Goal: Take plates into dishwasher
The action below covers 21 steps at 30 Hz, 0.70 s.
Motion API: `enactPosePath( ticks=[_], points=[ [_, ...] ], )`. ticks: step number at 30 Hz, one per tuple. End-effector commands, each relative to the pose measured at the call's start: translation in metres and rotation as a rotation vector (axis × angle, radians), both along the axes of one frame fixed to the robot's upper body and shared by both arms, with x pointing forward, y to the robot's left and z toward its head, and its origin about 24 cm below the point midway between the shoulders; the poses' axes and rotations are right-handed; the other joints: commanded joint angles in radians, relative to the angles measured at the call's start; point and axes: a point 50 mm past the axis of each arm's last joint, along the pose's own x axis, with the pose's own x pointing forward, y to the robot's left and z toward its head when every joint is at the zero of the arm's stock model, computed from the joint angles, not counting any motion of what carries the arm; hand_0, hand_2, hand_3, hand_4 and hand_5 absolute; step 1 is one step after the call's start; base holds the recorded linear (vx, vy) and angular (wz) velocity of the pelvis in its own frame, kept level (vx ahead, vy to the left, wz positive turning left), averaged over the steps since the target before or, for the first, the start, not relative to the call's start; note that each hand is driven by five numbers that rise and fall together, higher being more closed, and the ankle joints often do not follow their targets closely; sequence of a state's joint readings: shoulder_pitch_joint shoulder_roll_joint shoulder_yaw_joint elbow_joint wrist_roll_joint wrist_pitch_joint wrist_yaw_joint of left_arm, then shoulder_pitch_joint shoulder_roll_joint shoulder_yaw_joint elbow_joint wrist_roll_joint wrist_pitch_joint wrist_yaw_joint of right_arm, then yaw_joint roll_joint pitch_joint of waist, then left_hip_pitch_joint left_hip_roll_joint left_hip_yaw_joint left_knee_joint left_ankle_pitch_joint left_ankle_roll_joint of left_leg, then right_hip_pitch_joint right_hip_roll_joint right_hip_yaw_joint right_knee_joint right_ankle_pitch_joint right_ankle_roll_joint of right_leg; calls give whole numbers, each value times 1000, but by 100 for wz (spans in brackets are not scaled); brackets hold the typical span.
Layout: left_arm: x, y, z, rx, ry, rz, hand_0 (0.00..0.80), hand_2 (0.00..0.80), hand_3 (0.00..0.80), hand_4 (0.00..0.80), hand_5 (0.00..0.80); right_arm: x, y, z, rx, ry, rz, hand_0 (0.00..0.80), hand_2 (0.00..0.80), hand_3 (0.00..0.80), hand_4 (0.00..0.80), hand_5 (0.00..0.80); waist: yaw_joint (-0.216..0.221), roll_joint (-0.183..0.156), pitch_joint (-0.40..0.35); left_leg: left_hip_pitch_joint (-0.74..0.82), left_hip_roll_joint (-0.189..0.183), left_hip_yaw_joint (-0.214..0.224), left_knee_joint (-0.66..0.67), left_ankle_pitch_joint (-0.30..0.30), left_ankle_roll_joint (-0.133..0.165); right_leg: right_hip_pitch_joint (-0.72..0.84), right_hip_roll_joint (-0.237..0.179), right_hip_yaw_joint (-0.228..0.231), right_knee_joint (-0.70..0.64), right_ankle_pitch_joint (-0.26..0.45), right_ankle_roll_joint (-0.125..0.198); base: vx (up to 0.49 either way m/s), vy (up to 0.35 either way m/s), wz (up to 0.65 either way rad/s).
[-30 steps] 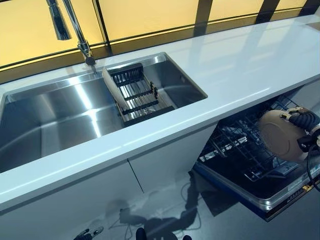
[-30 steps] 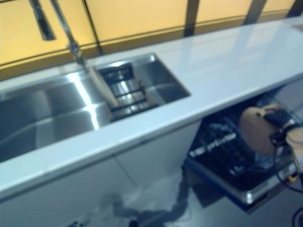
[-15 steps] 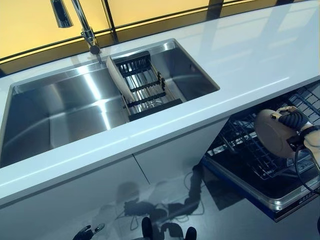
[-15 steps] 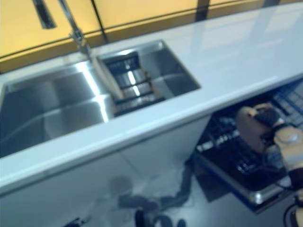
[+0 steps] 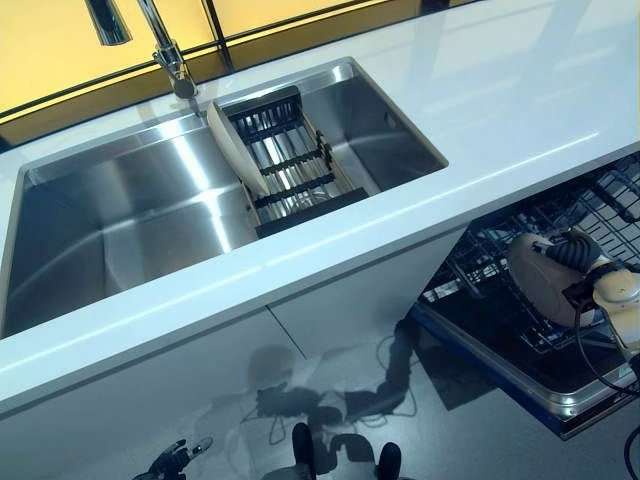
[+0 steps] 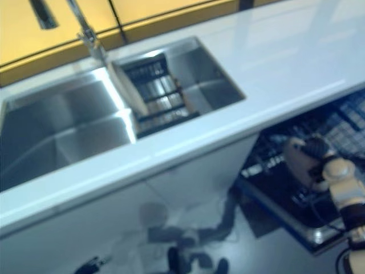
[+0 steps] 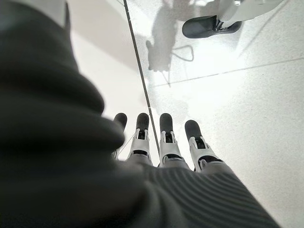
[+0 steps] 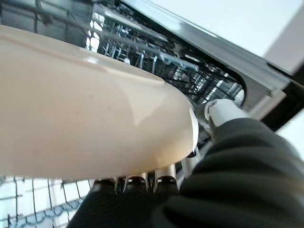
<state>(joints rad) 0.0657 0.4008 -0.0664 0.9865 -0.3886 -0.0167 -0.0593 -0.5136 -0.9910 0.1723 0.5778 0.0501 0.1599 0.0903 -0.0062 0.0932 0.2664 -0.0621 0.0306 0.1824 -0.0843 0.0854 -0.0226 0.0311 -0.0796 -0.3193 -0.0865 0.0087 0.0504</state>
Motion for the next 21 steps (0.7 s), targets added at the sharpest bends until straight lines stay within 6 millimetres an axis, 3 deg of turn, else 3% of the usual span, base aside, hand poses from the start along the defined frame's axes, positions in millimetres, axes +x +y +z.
enactPosePath(
  ticks=[1, 21],
  points=[
    [10, 3, 4, 2, -30, -16, 0, 0, 0, 0, 0, 12, 1, 32, -75, -94, 6, 800, 800, 800, 800, 800, 36, -9, -9, 34, -50, -1, -3, -114, 19, -23, 12, 5, 16, -37, 0, 0, 0, 0],
    [15, -2, 6, -20, -52, -23, 0, 0, 0, 0, 0, 2, -26, 21, -76, -29, -109, 800, 800, 800, 800, 800, 42, 45, 12, 24, -59, 1, -3, -106, 18, -40, 1, -1, 20, -32, 0, -9, 0, 0]
  ],
)
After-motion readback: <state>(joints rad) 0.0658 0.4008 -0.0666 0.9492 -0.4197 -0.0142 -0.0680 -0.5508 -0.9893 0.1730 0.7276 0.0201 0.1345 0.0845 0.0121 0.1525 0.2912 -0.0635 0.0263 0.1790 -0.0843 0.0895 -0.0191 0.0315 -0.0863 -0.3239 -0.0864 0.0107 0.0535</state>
